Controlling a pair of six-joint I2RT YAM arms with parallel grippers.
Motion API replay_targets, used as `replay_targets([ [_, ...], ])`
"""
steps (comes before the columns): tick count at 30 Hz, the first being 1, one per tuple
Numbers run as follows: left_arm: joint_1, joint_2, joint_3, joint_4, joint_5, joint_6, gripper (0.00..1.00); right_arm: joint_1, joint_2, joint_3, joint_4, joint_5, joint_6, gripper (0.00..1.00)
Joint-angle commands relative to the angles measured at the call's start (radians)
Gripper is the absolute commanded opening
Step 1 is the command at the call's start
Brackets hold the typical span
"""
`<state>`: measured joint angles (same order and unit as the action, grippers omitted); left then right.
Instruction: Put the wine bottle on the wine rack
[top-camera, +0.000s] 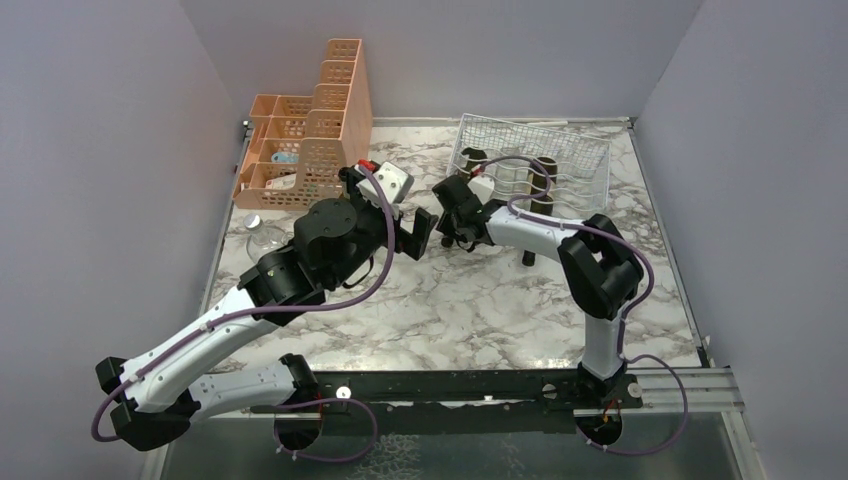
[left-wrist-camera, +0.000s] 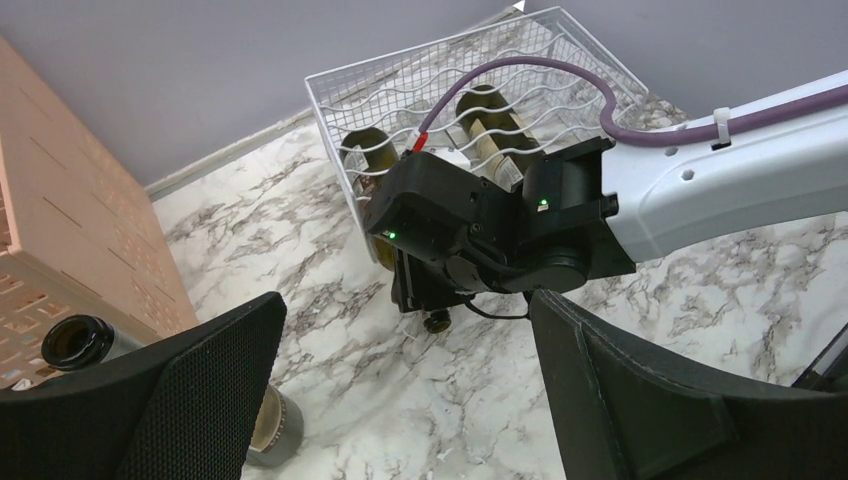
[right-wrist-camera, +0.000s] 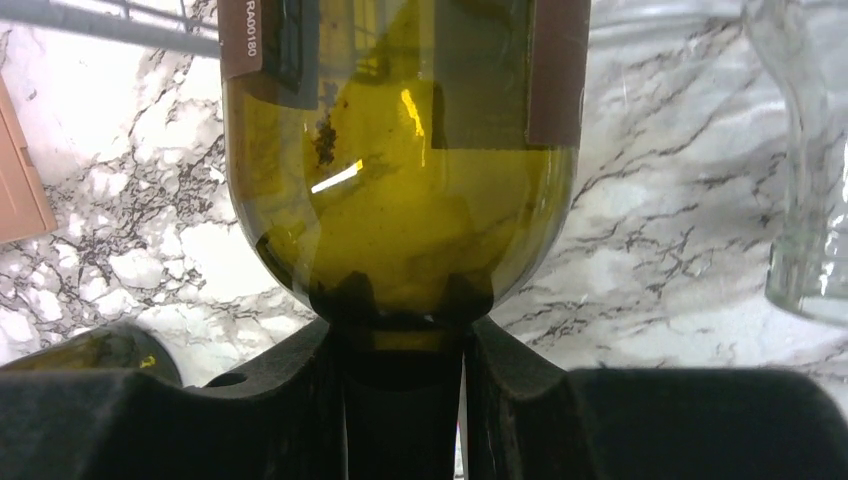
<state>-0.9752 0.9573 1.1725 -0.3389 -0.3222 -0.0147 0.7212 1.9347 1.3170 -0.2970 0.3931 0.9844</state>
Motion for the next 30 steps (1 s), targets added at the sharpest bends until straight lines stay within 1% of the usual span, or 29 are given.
replay_targets([
  [1,-0.001,-0.002,0.038,0.009,0.017,-0.015,0.99,-0.03,-0.003,0.014,0.213,-0.002,-0.125,0.01],
  [5,-0.001,0.006,0.052,0.003,0.022,-0.019,0.99,-0.041,0.012,0.035,0.198,-0.002,-0.13,0.02],
  [10,0.0,0.016,0.065,0.002,0.028,-0.019,0.99,-0.062,0.05,0.056,0.185,-0.004,-0.133,0.04],
  [17,-0.001,0.031,0.075,0.001,0.032,-0.018,0.99,-0.066,0.11,0.087,0.18,0.07,-0.178,0.06],
  [21,0.0,0.039,0.079,0.001,0.032,-0.018,0.99,-0.069,0.14,0.112,0.166,0.084,-0.18,0.1],
  [25,0.0,0.036,0.078,0.001,0.031,-0.018,0.99,-0.071,0.156,0.138,0.125,0.085,-0.165,0.26],
  [27,-0.001,0.034,0.075,0.0,0.029,-0.016,0.99,-0.073,0.15,0.142,0.112,0.07,-0.164,0.43],
  [30,0.0,0.026,0.072,-0.002,0.029,-0.014,0.99,-0.072,0.129,0.136,0.105,0.045,-0.171,0.61],
])
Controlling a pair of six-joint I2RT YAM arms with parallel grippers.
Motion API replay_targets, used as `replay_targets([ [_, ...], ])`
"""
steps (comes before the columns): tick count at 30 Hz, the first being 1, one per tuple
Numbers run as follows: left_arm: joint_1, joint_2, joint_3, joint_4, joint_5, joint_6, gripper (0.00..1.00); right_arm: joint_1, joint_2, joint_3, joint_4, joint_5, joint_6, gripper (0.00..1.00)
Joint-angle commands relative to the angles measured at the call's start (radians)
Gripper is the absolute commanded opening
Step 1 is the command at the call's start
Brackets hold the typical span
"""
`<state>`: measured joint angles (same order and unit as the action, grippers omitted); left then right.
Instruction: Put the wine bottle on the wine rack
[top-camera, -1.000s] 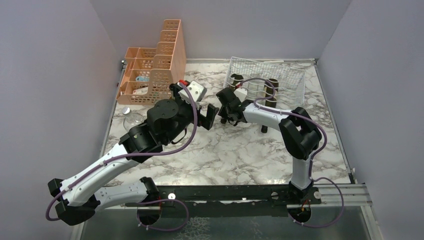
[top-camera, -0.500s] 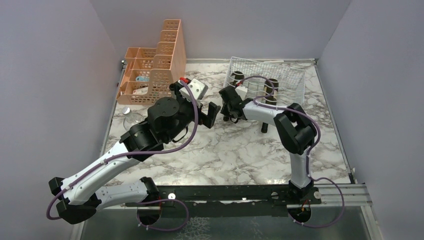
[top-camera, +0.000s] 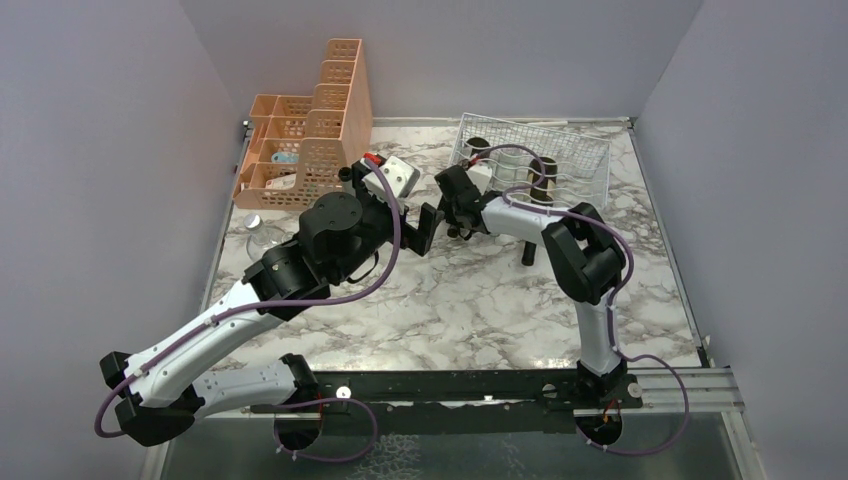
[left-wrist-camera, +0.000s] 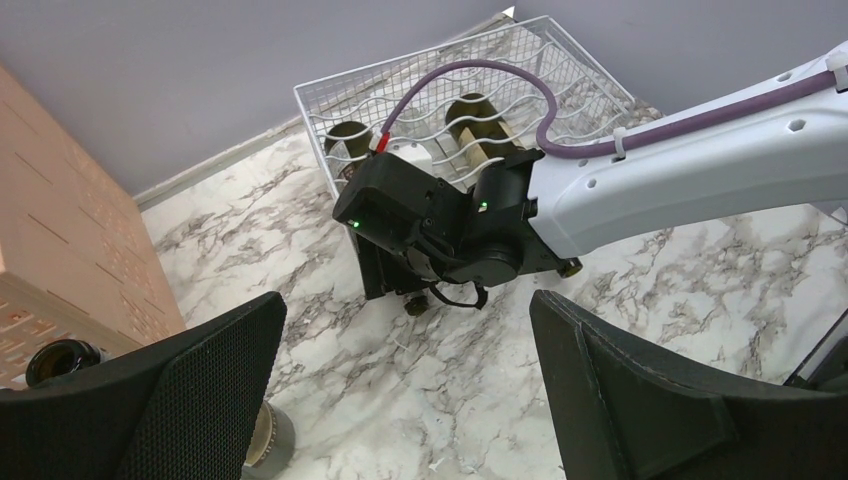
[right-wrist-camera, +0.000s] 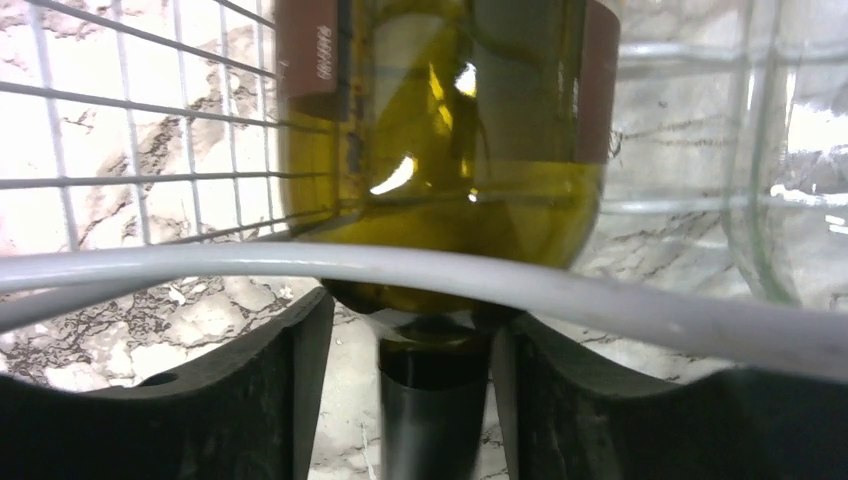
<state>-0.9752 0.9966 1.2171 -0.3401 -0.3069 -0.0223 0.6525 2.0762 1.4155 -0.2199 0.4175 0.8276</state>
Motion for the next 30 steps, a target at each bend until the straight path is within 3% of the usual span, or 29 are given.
replay_targets([
  [1,-0.001,-0.015,0.026,-0.002,0.014,-0.005,0.99,-0.004,-0.022,0.035,0.026,0.013,-0.018,0.65],
  [7,0.0,-0.031,0.027,-0.001,0.0,0.007,0.99,-0.005,-0.109,-0.009,0.026,-0.063,-0.05,0.72],
  [16,0.0,-0.073,0.051,-0.001,-0.045,0.044,0.99,-0.005,-0.327,-0.143,-0.033,-0.207,-0.116,0.72],
  [21,0.0,-0.093,0.065,-0.002,-0.069,0.071,0.99,-0.002,-0.42,-0.19,-0.027,-0.306,-0.24,0.72],
  [30,-0.001,-0.136,0.091,-0.002,-0.137,0.103,0.99,0.033,-0.521,-0.229,0.217,-0.68,-0.443,0.72],
])
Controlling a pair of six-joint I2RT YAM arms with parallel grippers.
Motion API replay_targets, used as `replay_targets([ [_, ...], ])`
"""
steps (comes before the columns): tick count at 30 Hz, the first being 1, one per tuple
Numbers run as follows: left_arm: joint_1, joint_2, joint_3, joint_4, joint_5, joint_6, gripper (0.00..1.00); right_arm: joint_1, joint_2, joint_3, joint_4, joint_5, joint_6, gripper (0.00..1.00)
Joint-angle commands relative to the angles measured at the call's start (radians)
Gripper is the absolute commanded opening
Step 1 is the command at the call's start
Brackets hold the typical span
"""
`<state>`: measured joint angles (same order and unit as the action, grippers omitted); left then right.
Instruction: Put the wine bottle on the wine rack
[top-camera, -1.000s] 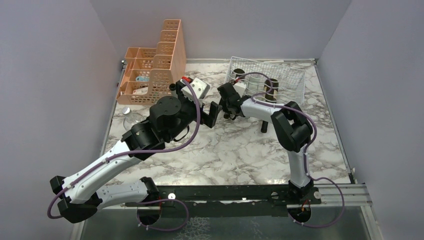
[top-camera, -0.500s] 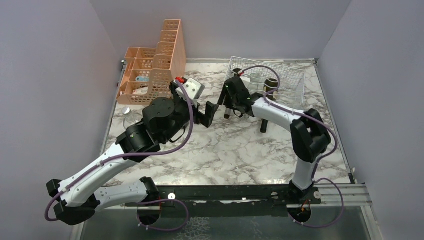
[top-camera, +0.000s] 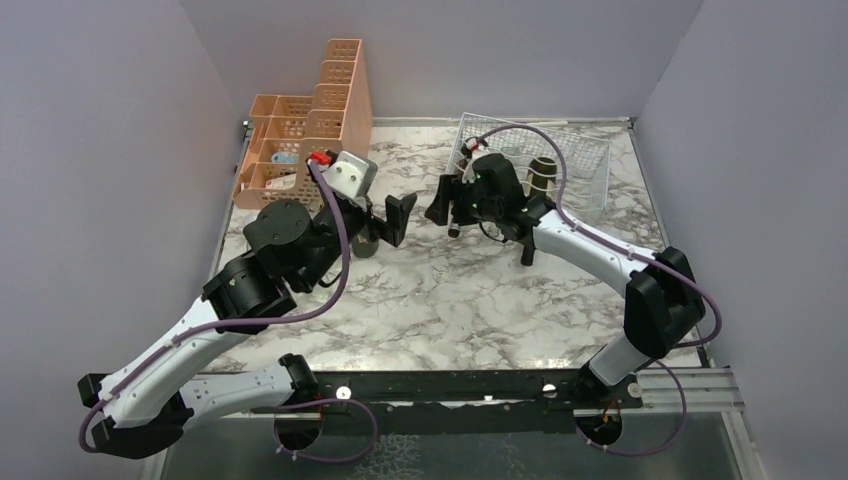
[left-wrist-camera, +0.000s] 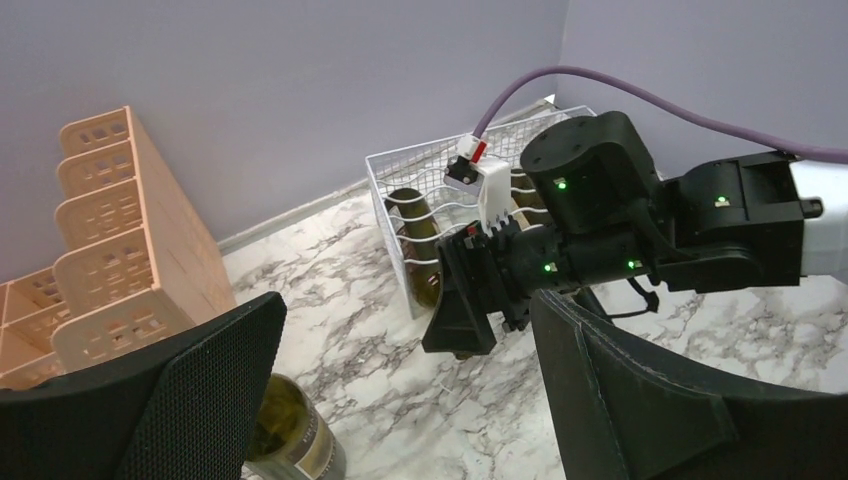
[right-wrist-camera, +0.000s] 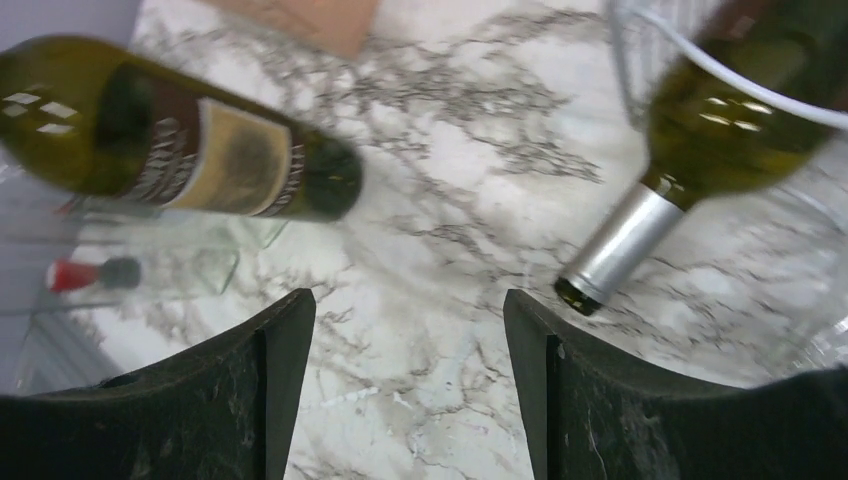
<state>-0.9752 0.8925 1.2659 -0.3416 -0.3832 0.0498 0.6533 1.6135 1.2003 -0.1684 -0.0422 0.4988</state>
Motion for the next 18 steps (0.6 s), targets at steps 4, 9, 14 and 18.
replay_targets([
  [4,-0.001,-0.065,0.058,0.001,-0.094,0.037,0.99,0.104,-0.062,0.029,0.237,-0.225,-0.18,0.72],
  [9,-0.001,-0.112,0.061,0.004,-0.125,0.029,0.99,0.179,-0.037,0.09,0.339,-0.187,-0.232,0.72],
  [14,-0.001,-0.161,0.052,0.002,-0.142,0.016,0.99,0.22,0.024,0.171,0.412,-0.123,-0.264,0.72],
  [18,-0.001,-0.197,0.039,0.002,-0.155,0.008,0.99,0.238,0.107,0.267,0.414,-0.105,-0.286,0.72],
])
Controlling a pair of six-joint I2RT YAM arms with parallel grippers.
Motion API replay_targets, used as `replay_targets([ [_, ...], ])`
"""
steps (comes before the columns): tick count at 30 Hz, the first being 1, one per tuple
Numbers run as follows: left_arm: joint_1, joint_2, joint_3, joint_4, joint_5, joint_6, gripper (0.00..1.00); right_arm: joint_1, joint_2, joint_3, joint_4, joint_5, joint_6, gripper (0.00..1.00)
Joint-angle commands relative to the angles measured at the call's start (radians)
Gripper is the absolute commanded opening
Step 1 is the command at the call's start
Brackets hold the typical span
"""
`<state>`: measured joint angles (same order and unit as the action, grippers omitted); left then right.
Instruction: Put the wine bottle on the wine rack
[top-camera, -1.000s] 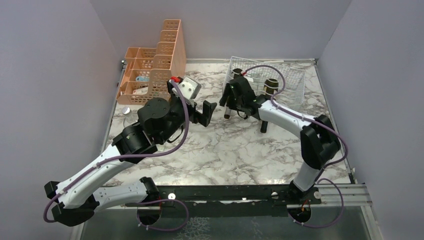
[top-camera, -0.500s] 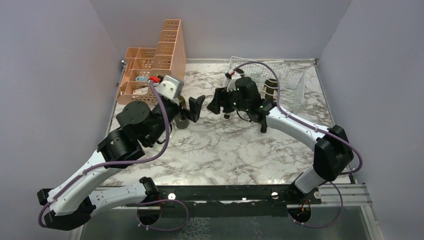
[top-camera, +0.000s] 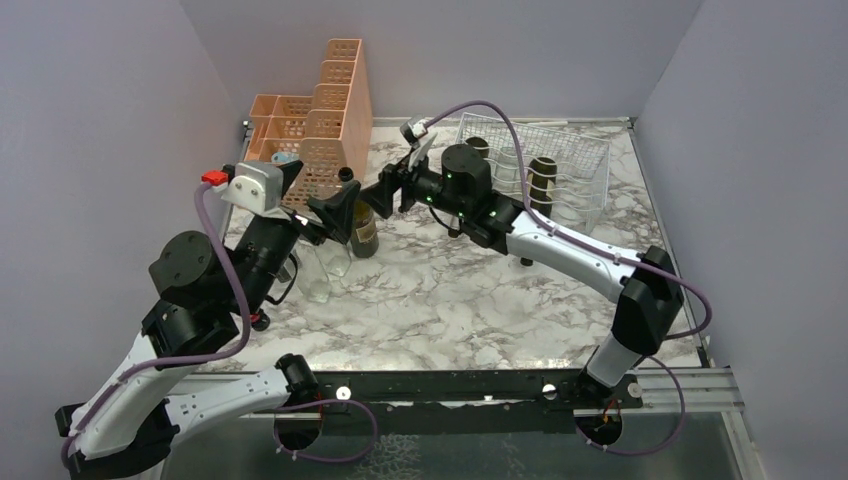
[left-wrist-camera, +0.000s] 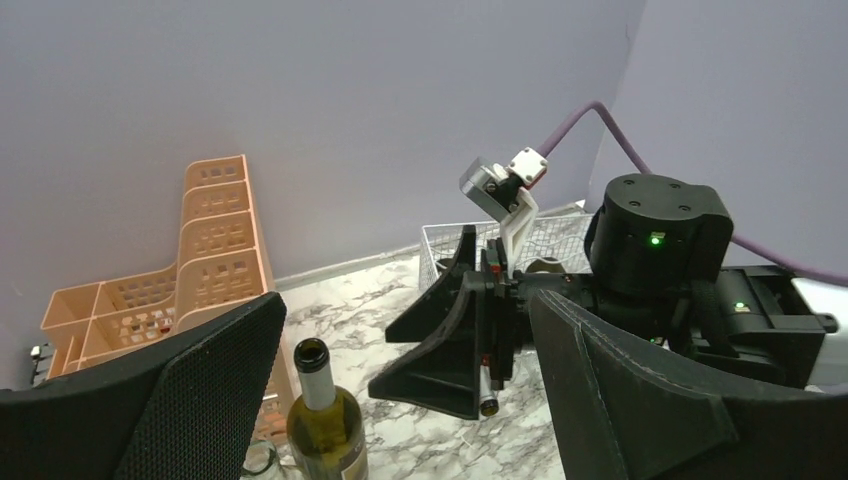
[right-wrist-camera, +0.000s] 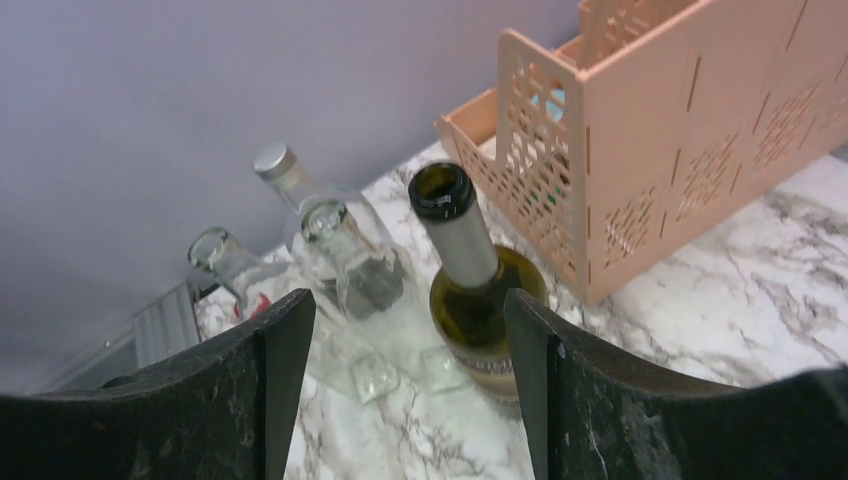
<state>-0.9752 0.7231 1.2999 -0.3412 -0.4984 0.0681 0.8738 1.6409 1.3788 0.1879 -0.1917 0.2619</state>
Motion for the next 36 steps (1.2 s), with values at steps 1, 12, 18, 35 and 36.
replay_targets([
  [1,0.0,-0.033,0.002,0.001,-0.042,-0.011,0.99,0.021,0.098,0.111,0.052,0.049,-0.055,0.72],
  [12,-0.001,-0.066,-0.026,-0.003,-0.054,-0.011,0.99,0.055,0.263,0.292,-0.005,0.068,-0.153,0.68],
  [18,-0.001,-0.066,-0.035,-0.005,-0.049,-0.014,0.99,0.06,0.311,0.352,-0.029,0.084,-0.208,0.55],
  [35,-0.001,-0.057,-0.042,-0.01,-0.051,-0.017,0.99,0.063,0.368,0.37,-0.023,0.09,-0.255,0.4],
  [36,-0.001,-0.058,-0.042,-0.011,-0.051,-0.017,0.99,0.063,0.367,0.368,-0.021,0.095,-0.259,0.36],
])
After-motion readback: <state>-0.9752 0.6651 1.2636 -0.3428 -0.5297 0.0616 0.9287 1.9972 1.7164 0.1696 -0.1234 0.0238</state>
